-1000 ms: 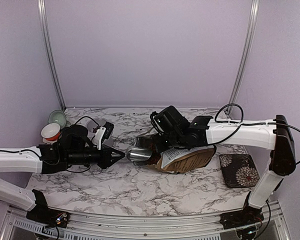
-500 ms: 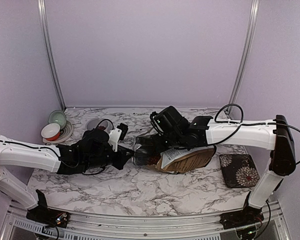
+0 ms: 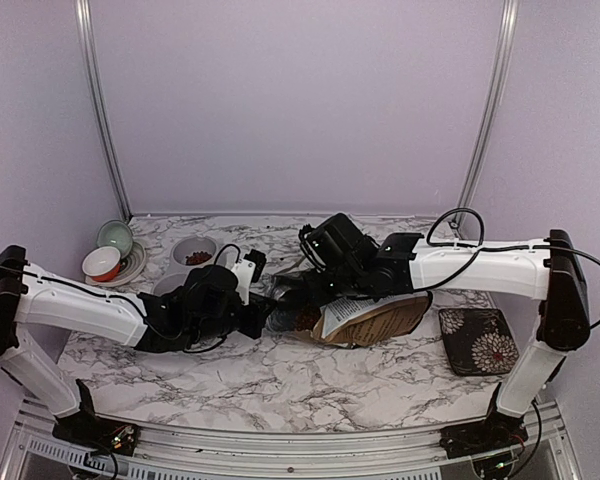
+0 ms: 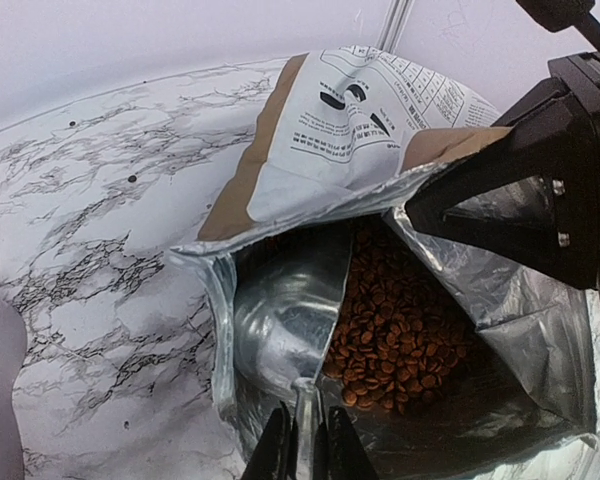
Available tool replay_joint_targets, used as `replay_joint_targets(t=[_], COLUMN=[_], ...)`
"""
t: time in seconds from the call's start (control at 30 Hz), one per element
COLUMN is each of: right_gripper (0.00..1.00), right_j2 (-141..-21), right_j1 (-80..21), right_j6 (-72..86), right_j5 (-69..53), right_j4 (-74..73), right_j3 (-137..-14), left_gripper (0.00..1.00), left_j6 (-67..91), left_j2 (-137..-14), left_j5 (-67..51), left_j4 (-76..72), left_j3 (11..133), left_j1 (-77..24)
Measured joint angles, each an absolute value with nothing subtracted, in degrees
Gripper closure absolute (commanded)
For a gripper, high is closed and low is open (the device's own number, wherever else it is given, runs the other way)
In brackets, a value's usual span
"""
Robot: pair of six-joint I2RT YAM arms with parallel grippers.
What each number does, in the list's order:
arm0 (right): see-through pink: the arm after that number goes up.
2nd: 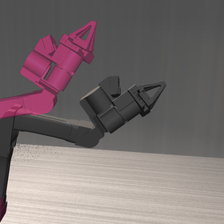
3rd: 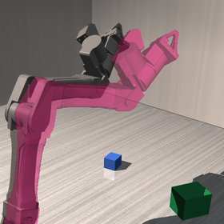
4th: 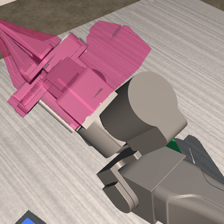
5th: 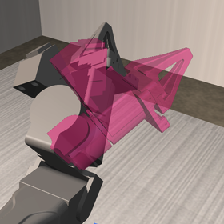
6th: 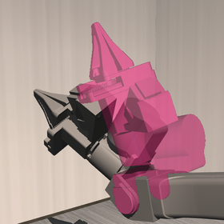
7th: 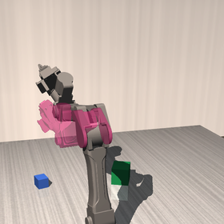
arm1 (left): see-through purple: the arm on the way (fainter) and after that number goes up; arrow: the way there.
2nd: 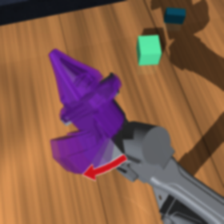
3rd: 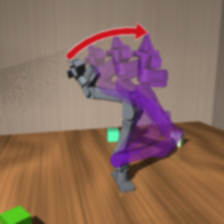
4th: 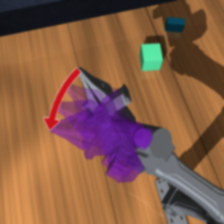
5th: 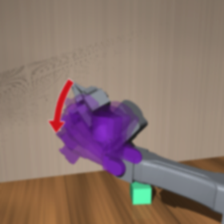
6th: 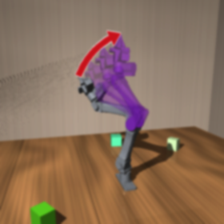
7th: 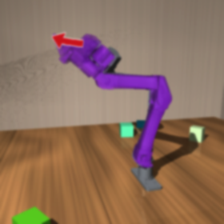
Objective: Serve the pet food
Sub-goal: Insert the spatula into the pet food bag, then collect the pet food from the pet food bag.
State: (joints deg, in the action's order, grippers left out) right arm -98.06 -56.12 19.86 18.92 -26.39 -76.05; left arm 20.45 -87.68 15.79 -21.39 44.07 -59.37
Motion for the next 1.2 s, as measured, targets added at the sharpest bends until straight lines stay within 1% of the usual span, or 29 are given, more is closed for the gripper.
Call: replay_joint_targets(t=[0.27, 0.47, 1.2], right_gripper=[1.0, 1.0, 1.0], right_j2=[-98.06, -98.06, -98.37], right_j1=[-56.14, -56.14, -56.14], right_j6=[19.86, 19.84, 19.88], right_j5=[18.92, 18.94, 18.72], right_j4=[-26.39, -26.39, -26.57], right_j3=[-76.05, -76.05, -76.47], left_gripper=[1.0, 1.0, 1.0], left_j6=[20.93, 23.68, 37.8], left_j2=[-91.81, -92.44, -92.42], left_j5=[16.6, 16.1, 6.94], left_j4=[-23.2, -23.38, -23.49], left_j3=[46.33, 46.46, 43.94], left_j1=[-59.37, -59.66, -60.07])
